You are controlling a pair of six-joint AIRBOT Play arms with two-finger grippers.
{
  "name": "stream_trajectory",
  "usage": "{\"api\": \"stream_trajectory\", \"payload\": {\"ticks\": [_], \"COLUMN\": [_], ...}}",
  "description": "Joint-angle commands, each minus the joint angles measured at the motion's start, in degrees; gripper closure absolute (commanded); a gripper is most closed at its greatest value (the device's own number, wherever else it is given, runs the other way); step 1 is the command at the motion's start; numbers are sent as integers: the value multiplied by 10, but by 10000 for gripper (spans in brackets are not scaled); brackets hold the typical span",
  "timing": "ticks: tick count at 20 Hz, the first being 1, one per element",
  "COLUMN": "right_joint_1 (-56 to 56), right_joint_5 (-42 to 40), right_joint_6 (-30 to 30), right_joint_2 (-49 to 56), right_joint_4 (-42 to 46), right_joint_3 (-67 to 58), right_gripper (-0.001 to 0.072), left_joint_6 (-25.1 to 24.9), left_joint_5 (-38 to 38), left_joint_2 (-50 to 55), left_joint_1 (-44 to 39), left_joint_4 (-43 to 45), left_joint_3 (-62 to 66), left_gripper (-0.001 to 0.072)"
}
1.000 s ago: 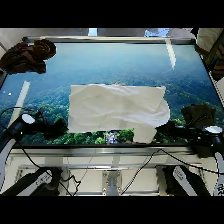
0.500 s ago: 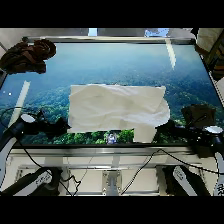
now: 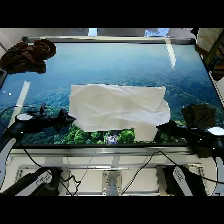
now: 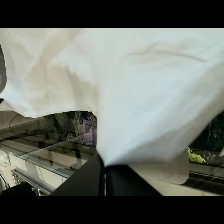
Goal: Fold the shirts.
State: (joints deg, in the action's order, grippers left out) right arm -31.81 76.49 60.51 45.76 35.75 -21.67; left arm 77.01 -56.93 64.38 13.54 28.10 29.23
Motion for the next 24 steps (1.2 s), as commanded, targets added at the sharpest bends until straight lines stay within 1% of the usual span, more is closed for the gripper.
{"api": "stream_trajectory", "payload": {"ticks": [1, 2, 4, 6, 9, 10, 12, 14, 16, 19, 20, 22, 24], "right_joint_1": [-13, -29, -53, -49, -49, -49, -49, -49, -49, -40, -28, 10, 56], "right_joint_5": [12, 30, 71, 80, 104, 103, 62, 16, 7, -12, -39, -108, -167], "right_joint_6": [38, 48, 64, 74, 89, 88, 87, 87, 79, 53, 46, 24, 16], "right_joint_2": [-70, -88, -115, -137, -143, -143, -143, -127, -78, 13, 37, 85, 140], "right_joint_4": [31, 52, 77, 61, 54, 51, 56, 68, 68, 46, 37, 21, 25], "right_joint_3": [-6, -13, -33, -45, -67, -78, -109, -147, -181, -203, -204, -204, -217], "right_gripper": [683, 683, 683, 683, 683, 683, 683, 684, 684, 684, 684, 684, 685], "left_joint_6": [-92, -95, -93, -86, -32, -24, -3, 13, 15, 15, 15, 14, 14], "left_joint_5": [-7, 1, 19, 16, 17, 18, 35, 74, 103, 112, 129, 188, 233], "left_joint_2": [-40, -63, -121, -183, -259, -275, -287, -287, -285, -267, -255, -221, -157], "left_joint_1": [1, 1, 3, 17, 56, 66, 75, 74, 74, 72, 63, 30, -19], "left_joint_4": [-214, -229, -233, -226, -179, -161, -125, -89, -61, -43, -38, -35, -5], "left_joint_3": [1, 1, 1, 1, 1, 1, 1, 1, 1, 1, 1, 5, 33], "left_gripper": [699, 699, 699, 698, 699, 699, 699, 700, 701, 701, 701, 702, 702]}}
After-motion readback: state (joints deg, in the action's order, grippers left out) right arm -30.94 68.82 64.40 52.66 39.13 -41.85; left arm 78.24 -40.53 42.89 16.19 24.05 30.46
